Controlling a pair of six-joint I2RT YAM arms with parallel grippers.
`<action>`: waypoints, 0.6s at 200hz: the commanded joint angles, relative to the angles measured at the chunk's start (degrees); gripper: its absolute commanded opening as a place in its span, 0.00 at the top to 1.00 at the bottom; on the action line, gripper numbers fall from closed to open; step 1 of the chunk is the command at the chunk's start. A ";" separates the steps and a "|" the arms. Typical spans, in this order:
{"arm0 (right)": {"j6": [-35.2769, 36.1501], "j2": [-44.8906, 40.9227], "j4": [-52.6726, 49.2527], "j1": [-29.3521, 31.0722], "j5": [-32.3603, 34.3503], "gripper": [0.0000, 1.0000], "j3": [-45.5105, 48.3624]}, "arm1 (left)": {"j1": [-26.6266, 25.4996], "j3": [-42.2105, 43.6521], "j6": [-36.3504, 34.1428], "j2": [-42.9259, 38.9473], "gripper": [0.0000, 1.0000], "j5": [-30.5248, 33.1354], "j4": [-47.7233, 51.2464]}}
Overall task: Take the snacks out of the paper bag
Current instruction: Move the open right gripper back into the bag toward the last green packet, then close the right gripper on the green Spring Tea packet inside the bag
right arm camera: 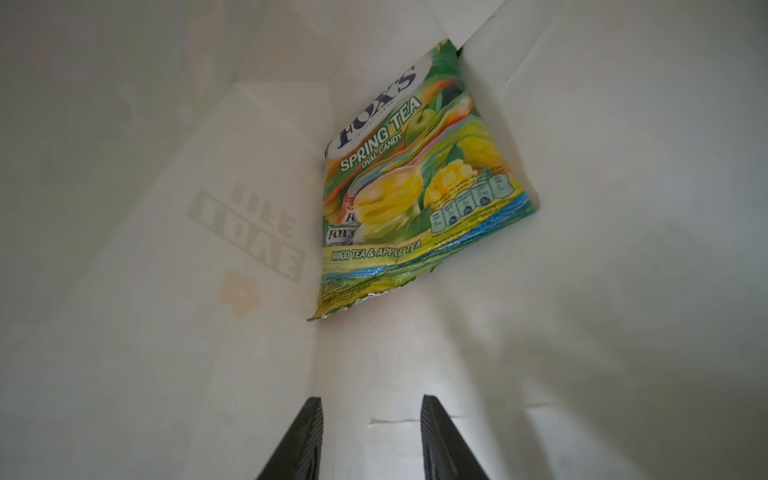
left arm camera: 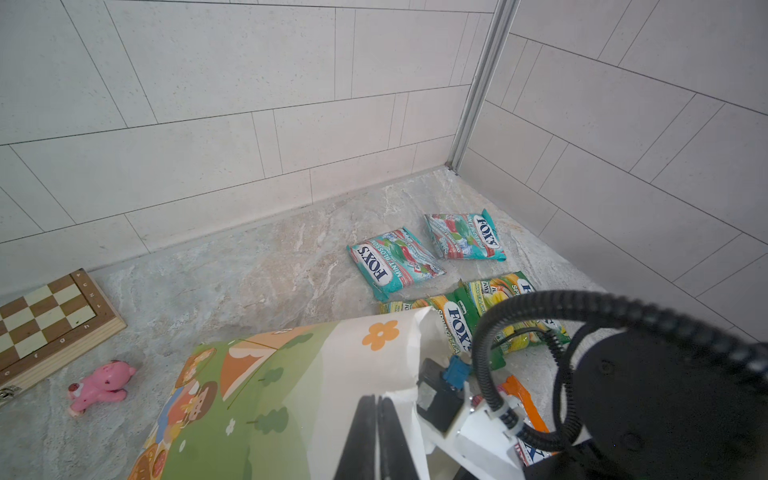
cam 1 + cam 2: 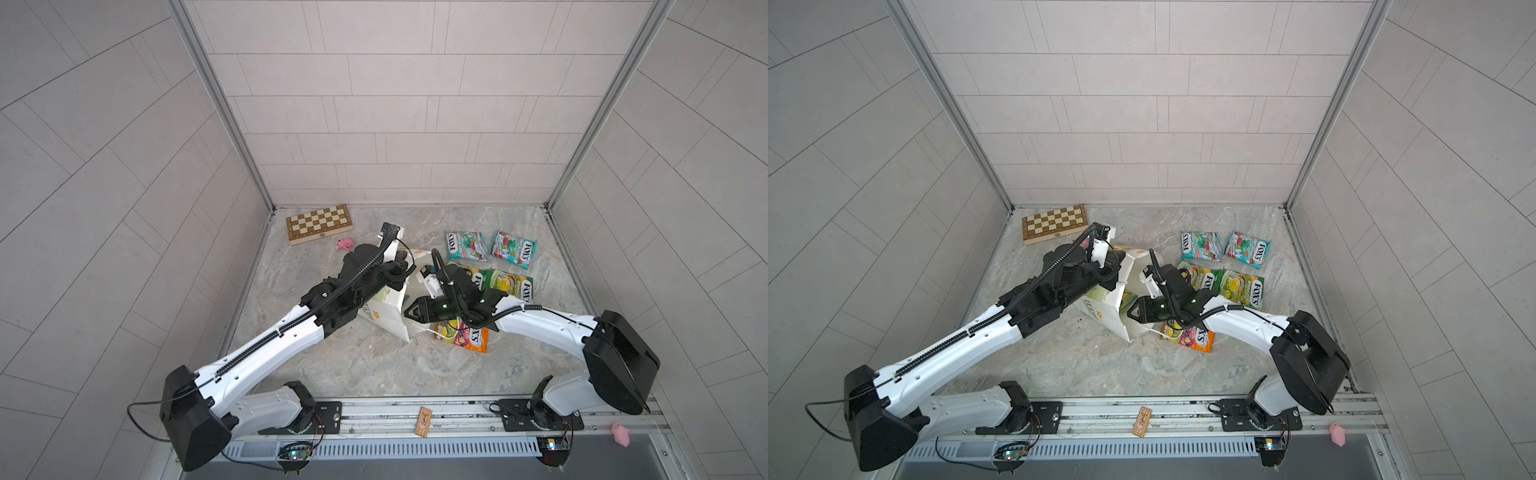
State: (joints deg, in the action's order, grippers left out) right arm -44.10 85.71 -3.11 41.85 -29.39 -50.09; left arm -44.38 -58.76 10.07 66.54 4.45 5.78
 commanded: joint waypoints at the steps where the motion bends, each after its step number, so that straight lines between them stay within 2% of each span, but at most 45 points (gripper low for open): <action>1: -5.12 2.84 2.47 0.19 2.67 0.59 -2.01 | 0.44 0.93 1.01 -0.70 1.00 -0.03 -2.37; 37: -12.40 7.11 7.14 1.02 4.40 0.59 -2.84 | 0.51 1.36 1.55 -0.80 1.00 -0.27 -2.99; 120: -17.16 11.04 1.93 4.03 15.74 0.59 -6.57 | 0.79 1.58 2.24 -1.34 1.00 -0.62 -3.59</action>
State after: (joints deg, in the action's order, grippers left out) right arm -58.22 94.96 0.84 45.36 -18.55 -55.66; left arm -43.99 -57.80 11.81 66.52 4.08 4.51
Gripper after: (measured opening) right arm 0.407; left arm 0.058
